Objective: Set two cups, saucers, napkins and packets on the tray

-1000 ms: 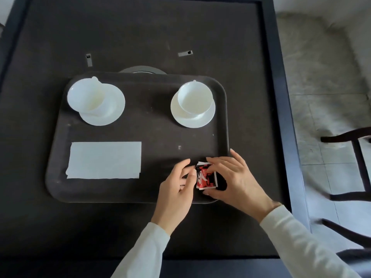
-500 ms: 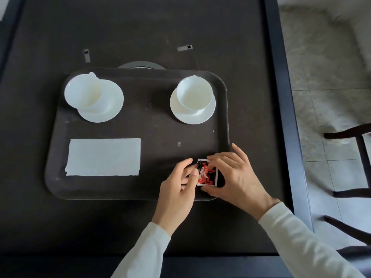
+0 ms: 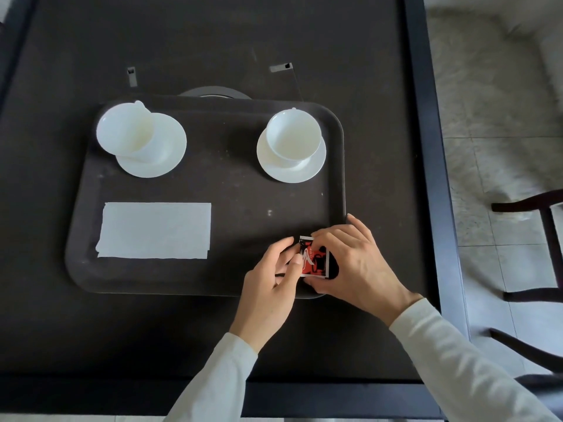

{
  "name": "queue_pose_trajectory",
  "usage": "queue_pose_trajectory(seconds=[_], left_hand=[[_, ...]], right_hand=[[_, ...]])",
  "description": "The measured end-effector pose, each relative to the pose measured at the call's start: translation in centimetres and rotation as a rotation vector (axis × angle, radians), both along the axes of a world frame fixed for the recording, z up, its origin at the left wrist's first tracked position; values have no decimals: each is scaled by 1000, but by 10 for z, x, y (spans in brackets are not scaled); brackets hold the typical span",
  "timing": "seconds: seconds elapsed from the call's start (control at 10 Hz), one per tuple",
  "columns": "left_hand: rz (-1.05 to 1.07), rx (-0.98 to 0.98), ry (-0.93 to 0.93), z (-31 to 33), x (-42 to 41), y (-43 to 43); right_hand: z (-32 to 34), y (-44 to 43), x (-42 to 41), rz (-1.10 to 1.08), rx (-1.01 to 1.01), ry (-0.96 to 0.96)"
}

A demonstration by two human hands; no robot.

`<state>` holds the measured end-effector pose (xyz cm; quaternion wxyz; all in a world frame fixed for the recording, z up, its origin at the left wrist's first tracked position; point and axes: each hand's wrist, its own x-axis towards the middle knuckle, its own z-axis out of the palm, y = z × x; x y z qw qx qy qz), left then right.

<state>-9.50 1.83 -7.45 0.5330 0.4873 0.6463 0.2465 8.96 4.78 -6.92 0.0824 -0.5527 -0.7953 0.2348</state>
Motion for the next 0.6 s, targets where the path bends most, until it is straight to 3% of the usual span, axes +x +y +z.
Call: queue_pose_trajectory(seconds=[0.6], left_hand=[[-12, -2, -5, -1, -6, 2]], right_hand=[[-5, -2, 1, -15, -19, 24]])
